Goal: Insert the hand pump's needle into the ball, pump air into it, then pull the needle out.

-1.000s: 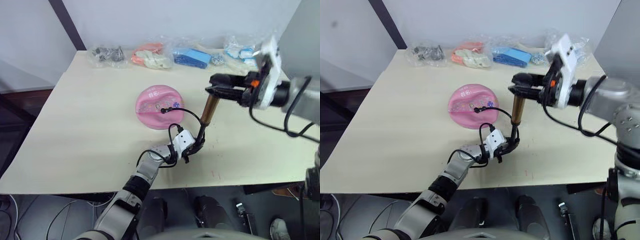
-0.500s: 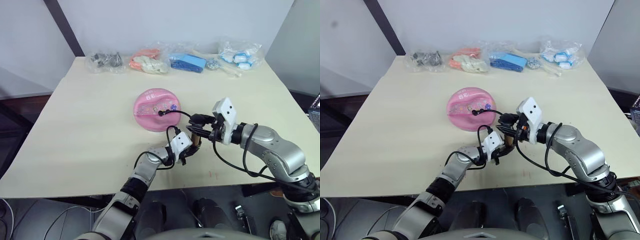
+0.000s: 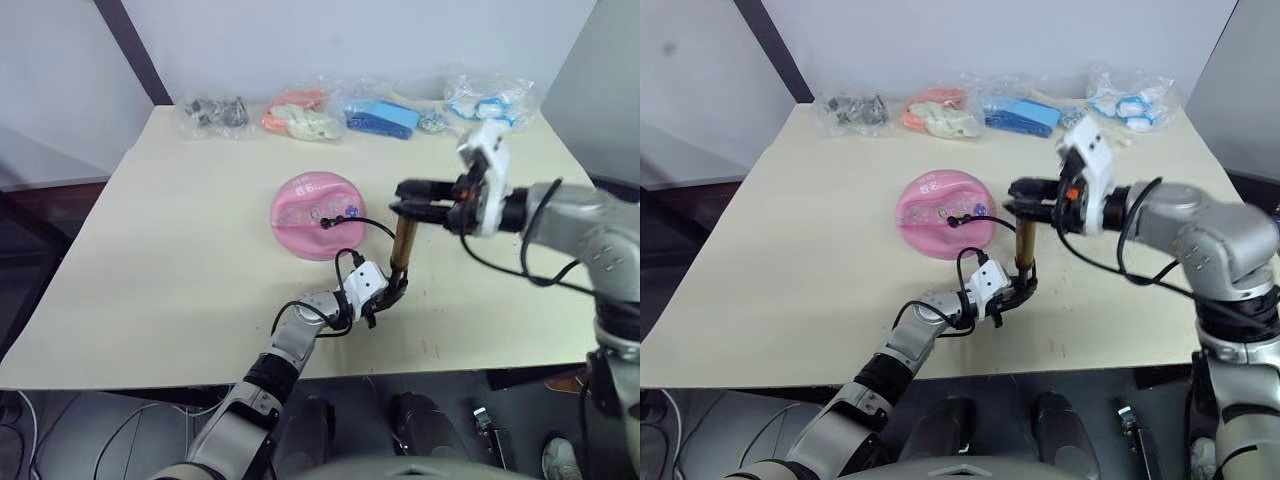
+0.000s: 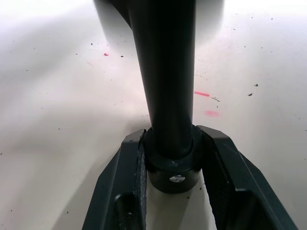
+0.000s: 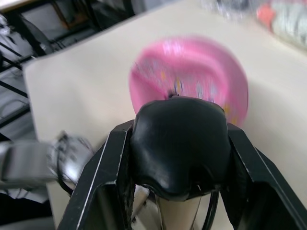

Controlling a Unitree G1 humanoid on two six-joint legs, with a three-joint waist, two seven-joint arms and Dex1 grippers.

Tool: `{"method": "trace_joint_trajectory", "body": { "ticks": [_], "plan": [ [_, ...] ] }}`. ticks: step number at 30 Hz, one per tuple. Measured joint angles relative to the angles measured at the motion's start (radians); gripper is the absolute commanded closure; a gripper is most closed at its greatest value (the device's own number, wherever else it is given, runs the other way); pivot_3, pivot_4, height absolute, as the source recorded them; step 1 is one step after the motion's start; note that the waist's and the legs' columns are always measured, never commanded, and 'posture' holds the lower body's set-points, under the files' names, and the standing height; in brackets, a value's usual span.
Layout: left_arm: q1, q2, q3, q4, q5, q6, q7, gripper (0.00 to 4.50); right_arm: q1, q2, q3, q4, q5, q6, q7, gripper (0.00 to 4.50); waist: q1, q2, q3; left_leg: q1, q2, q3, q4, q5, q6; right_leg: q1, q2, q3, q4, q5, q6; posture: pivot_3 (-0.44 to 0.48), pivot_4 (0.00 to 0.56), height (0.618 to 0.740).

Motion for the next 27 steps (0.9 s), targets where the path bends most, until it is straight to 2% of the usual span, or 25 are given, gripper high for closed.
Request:
{"method": "trace_joint_trajectory", "body": {
  "ticks": [6, 12, 16, 19, 21, 27],
  "plan": [
    [0.0, 0.0, 0.001, 0.002, 0.0, -0.011, 0.001, 3.4, -0.123, -0.058, -0.062, 0.009, 0.095, 0.072, -0.008, 2.78, 0.0, 0.0, 0.003, -0.001, 0.0, 0.001, 0.0, 0.0, 0.0, -0.001, -0.001, 0.0, 0.0, 0.0, -0.001, 0.0, 0.15, 0.74],
    [-0.006, -0.002, 0.0, 0.005, 0.0, -0.013, -0.001, 3.4, -0.136, -0.092, -0.062, 0.019, 0.106, 0.093, -0.007, 2.78, 0.0, 0.0, 0.004, -0.005, 0.0, 0.0, 0.0, 0.0, 0.0, -0.004, -0.001, 0.0, 0.0, 0.001, -0.001, 0.0, 0.15, 0.74],
    [-0.006, -0.005, -0.003, 0.01, 0.0, -0.013, -0.001, 3.4, -0.057, -0.09, -0.064, -0.039, 0.094, 0.018, 0.001, 2.78, 0.002, -0.002, 0.003, -0.005, -0.001, -0.001, 0.0, 0.0, 0.0, -0.004, -0.001, -0.001, 0.0, 0.001, -0.001, 0.0, 0.15, 0.74],
    [-0.004, -0.003, -0.003, 0.012, 0.001, -0.013, 0.001, 3.4, 0.086, -0.051, -0.031, -0.051, 0.031, -0.107, 0.019, 2.78, 0.001, -0.007, 0.0, 0.0, 0.0, -0.001, 0.0, 0.0, 0.0, 0.001, -0.001, -0.002, -0.001, 0.0, 0.0, 0.0, 0.15, 0.74],
    [-0.005, 0.004, -0.001, 0.014, 0.002, -0.012, 0.005, 3.4, 0.181, -0.019, 0.032, -0.041, -0.043, -0.206, 0.027, 2.78, -0.003, -0.006, 0.0, 0.003, 0.0, 0.002, 0.0, 0.0, 0.0, 0.002, -0.001, 0.0, -0.001, -0.002, -0.002, 0.0, 0.15, 0.74],
    [-0.001, 0.01, 0.002, 0.017, 0.003, -0.009, 0.007, 3.4, 0.278, 0.072, 0.16, 0.015, -0.193, -0.353, 0.043, 2.81, -0.007, -0.005, -0.004, 0.007, 0.003, 0.001, 0.0, 0.0, 0.0, 0.005, 0.002, 0.0, 0.0, -0.002, -0.003, 0.0, 0.15, 0.74]
  ]
}}
